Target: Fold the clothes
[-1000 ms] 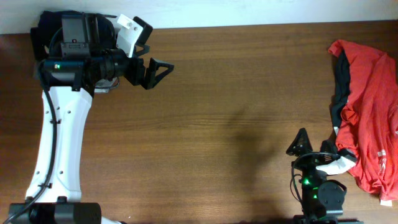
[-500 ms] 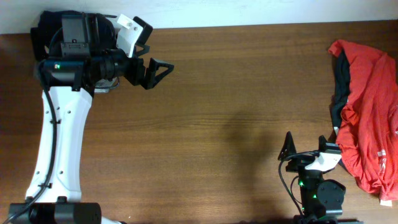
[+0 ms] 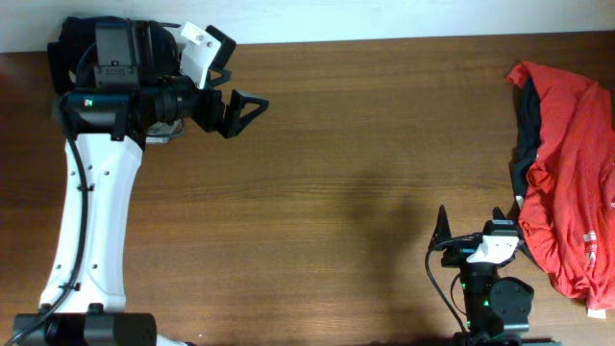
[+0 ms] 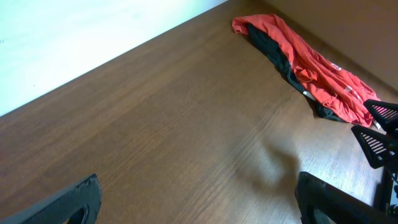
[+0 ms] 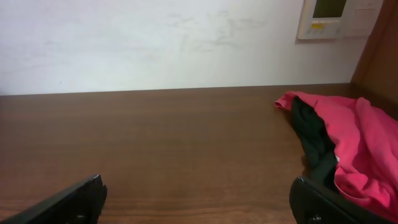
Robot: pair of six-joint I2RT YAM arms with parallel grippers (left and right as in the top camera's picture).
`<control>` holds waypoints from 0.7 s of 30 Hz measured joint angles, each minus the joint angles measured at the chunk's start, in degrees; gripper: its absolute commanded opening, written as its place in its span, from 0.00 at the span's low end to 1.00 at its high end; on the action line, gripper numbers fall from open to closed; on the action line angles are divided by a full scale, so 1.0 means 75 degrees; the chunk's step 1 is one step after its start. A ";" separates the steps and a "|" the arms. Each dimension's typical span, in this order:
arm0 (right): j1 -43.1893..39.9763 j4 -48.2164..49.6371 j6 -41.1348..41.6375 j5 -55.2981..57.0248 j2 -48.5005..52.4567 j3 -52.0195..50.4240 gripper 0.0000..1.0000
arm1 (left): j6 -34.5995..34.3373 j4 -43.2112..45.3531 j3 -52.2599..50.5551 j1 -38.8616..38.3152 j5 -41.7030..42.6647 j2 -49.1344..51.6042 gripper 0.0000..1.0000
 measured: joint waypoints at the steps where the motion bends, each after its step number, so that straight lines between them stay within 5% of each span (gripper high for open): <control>1: 0.0000 0.0000 -0.0003 -0.0003 0.0000 0.0000 0.99 | 0.0000 0.0000 0.0000 0.0000 0.0000 -0.0003 0.99; 21: 0.0000 0.0003 -0.0032 -0.0003 0.0000 0.0000 0.99 | -0.0003 -0.0096 0.0000 0.0003 0.0000 0.0000 0.99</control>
